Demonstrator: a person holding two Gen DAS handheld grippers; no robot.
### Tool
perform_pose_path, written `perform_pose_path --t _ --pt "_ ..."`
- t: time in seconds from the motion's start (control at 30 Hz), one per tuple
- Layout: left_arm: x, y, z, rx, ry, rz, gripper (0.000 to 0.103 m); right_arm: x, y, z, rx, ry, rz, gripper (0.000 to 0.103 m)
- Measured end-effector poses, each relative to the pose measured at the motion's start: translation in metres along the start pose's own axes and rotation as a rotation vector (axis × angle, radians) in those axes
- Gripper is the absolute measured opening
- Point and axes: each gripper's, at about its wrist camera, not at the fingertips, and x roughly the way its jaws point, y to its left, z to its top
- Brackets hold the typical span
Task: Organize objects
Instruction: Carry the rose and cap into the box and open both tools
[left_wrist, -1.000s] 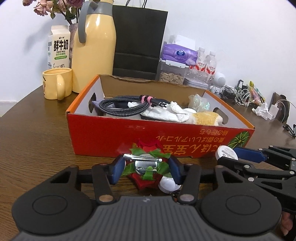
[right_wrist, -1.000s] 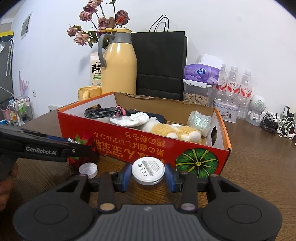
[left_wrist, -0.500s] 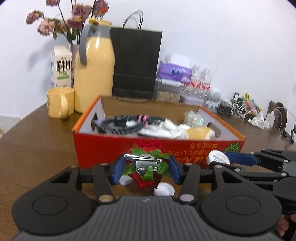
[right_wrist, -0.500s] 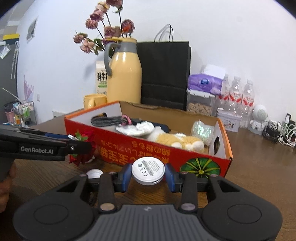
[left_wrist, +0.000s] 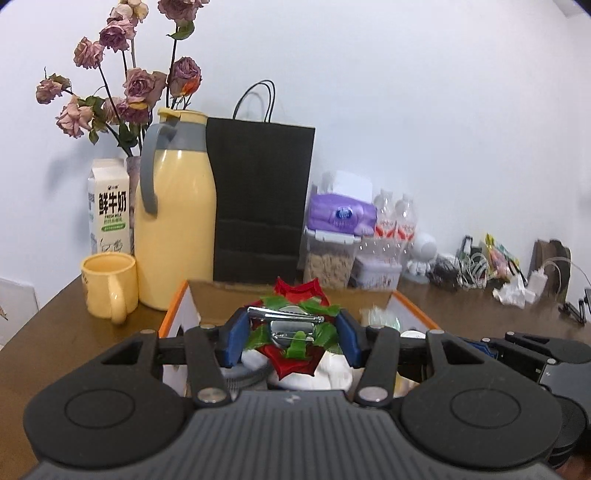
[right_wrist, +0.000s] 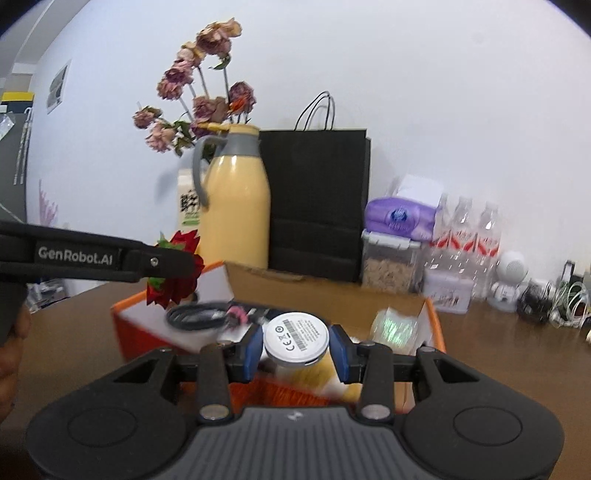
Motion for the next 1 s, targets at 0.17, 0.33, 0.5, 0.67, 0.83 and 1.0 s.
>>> perform_pose_path --t 0.17,0.33,0.5,0.67,0.83,1.0 --pt "0.029 -0.002 0.014 -0.023 -0.006 0.033 0.052 0.028 -0.008 0.021 0.008 -0.027 -0.048 0.038" --pt "0.067 0.0 0.017 -0.075 0.013 0.088 0.052 0.063 -0.019 0.025 0.068 -0.019 -0.097 0.038" --pt "0.086 0.005 0.004 -0.044 0.07 0.116 0.051 0.08 -0.027 0.01 0.091 0.043 -0.098 0.038" --pt "0.087 0.005 -0.004 -0.02 0.081 0.131 0.054 0.083 -0.029 0.002 0.091 0.076 -0.094 0.038" --pt "0.078 0.006 -0.006 -0.012 0.041 0.174 0.103 0.08 -0.027 -0.001 0.085 0.089 -0.104 0.045" --pt "0.071 0.009 -0.004 -0.032 0.023 0.179 0.103 0.075 -0.029 -0.002 0.094 0.069 -0.132 0.101"
